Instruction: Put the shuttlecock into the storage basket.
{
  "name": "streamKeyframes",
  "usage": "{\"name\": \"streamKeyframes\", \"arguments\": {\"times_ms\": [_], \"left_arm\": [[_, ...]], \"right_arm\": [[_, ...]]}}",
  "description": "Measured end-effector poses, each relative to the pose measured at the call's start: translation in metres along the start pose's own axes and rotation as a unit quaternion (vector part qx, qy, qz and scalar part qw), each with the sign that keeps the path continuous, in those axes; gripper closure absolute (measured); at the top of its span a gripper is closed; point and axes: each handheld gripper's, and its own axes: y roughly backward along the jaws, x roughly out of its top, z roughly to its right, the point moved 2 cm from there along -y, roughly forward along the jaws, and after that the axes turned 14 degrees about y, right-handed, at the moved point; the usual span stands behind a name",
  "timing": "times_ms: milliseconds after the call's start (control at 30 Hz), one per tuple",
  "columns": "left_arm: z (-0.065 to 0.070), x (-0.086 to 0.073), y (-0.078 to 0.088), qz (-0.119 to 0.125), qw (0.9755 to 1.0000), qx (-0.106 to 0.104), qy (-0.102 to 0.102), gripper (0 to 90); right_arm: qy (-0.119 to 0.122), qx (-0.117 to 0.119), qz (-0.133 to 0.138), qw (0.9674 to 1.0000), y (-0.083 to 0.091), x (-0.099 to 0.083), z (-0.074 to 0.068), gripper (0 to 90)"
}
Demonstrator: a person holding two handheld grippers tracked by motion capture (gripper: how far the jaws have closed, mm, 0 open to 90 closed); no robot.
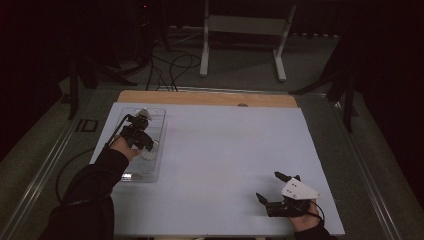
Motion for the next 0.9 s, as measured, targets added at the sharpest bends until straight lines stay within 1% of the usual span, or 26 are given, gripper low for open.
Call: {"name": "streamKeyframes", "arguments": {"times_ms": [100,233,267,333,367,400,433,467,567,633,700,733,767,800,833,867,900], "left_arm": [[0.002,-0.005,0.0,-0.006,0.9999,0.007,-0.006,44.2],[0.002,-0.011,0.001,-0.005,0.9999,0.013,-0.007,36.7],[0.002,-0.013,0.002,-0.003,0.9999,0.013,-0.006,33.4],[0.001,-0.016,0.006,0.002,0.9999,0.015,-0.007,30.3],[0.0,-0.017,0.007,0.004,0.9998,0.015,-0.009,28.0],[0.0,-0.019,0.009,0.008,0.9998,0.012,-0.011,27.7],[-0.001,-0.021,0.011,0.012,0.9998,0.01,-0.015,25.0],[-0.001,-0.022,0.013,0.014,0.9997,0.013,-0.017,22.3],[-0.003,-0.027,0.021,0.025,0.9994,0.006,-0.023,18.8],[-0.004,-0.03,0.025,0.027,0.9993,0.001,-0.026,15.8],[-0.006,-0.032,0.029,0.027,0.9991,-0.013,-0.029,13.9],[-0.007,-0.033,0.031,0.027,0.999,-0.022,-0.03,10.1],[-0.007,-0.034,0.033,0.029,0.9988,-0.023,-0.033,9.2],[-0.008,-0.035,0.035,0.041,0.9987,-0.007,-0.029,8.8],[-0.008,-0.035,0.035,0.041,0.9987,-0.007,-0.029,8.7],[-0.008,-0.036,0.037,0.045,0.9984,-0.011,-0.031,7.7],[-0.009,-0.036,0.039,0.044,0.9981,-0.027,-0.035,3.6]], "right_arm": [[0.0,0.0,-0.001,1.0,0.0,0.0,0.0,8.4],[0.001,-0.001,0.0,1.0,0.0,0.0,0.0,8.4],[0.0,-0.001,0.0,1.0,0.0,0.0,0.0,8.4],[0.0,-0.001,0.0,1.0,0.0,0.0,0.0,8.4],[0.001,-0.001,0.0,1.0,0.0,0.0,0.0,8.4],[0.001,-0.001,0.0,1.0,0.0,0.0,0.0,8.4],[0.0,-0.001,0.0,1.0,0.0,0.0,0.0,8.4],[0.0,-0.001,-0.001,1.0,0.0,0.0,0.0,8.4],[0.001,0.0,-0.001,1.0,-0.001,0.0,0.0,8.4],[0.001,0.0,-0.001,1.0,-0.001,0.0,-0.001,8.4],[0.001,0.0,-0.001,1.0,-0.001,0.001,-0.001,8.4],[0.001,0.0,-0.001,1.0,-0.001,0.001,-0.001,8.4],[0.001,0.0,-0.001,1.0,-0.001,0.001,-0.001,8.5],[0.001,0.0,-0.001,1.0,-0.001,0.001,-0.001,8.4],[0.001,0.0,-0.001,1.0,-0.001,0.001,-0.001,8.4],[0.002,0.0,-0.001,1.0,-0.001,0.001,-0.001,8.4],[0.002,0.0,-0.002,1.0,-0.001,0.001,-0.001,8.4]]}}
